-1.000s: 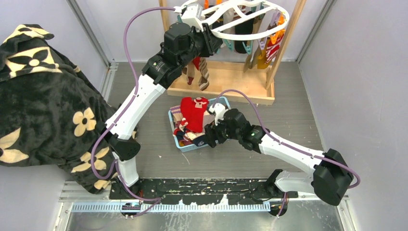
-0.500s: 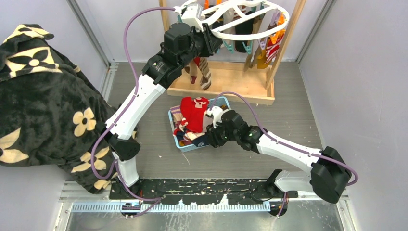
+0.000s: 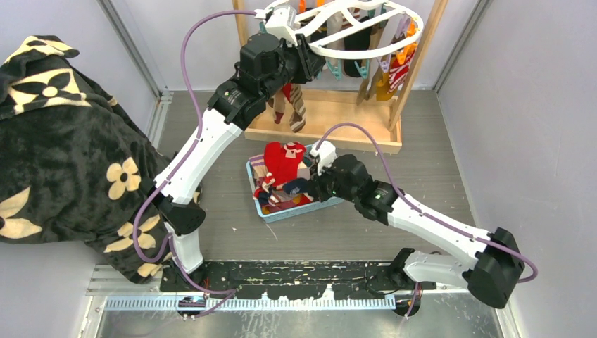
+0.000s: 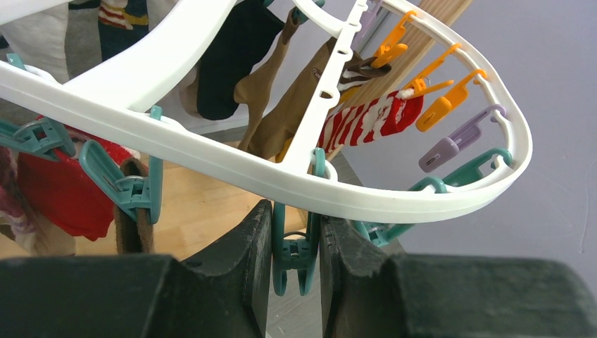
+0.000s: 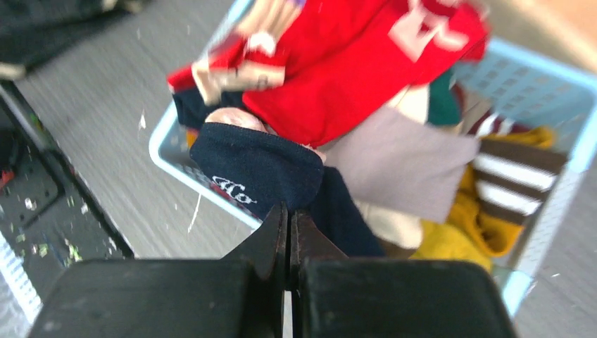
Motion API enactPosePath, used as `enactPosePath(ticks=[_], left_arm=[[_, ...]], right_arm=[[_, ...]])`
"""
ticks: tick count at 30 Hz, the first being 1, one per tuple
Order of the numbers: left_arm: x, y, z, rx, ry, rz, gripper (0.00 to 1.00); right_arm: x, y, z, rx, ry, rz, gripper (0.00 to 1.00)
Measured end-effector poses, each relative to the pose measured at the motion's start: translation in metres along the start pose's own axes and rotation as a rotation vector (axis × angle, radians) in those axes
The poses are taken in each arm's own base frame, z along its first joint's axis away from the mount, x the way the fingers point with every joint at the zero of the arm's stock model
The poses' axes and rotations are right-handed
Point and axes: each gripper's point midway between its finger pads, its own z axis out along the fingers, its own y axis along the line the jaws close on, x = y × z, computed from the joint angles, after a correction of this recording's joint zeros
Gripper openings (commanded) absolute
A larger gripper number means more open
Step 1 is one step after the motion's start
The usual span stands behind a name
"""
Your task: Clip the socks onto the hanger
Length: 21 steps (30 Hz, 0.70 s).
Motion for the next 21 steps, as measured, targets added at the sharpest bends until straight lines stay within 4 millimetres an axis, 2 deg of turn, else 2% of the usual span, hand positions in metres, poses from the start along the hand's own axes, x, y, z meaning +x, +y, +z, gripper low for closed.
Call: enactPosePath(ticks=[4, 8, 16, 21], left_arm=[[0.000, 0.000, 0.000, 0.000, 0.000, 0.000, 0.16], [0.000, 0.000, 0.000, 0.000, 0.000, 0.001, 0.16], [0.000, 0.000, 0.000, 0.000, 0.000, 0.008, 0.16], [0.000, 0.001, 0.000, -0.001, 0.001, 0.012, 0.16]], right_arm=[[-0.048, -0.009, -0.018, 0.058, -0.156, -0.010, 0.01], [-0.073, -0.016, -0.026, 0.093, -0.233, -0.011, 0.01], [-0.075, -0.023, -0.015, 0.118, -0.240, 0.000, 0.01], [-0.067, -0.022, 0.003, 0.102, -0.191, 0.011, 0.12]])
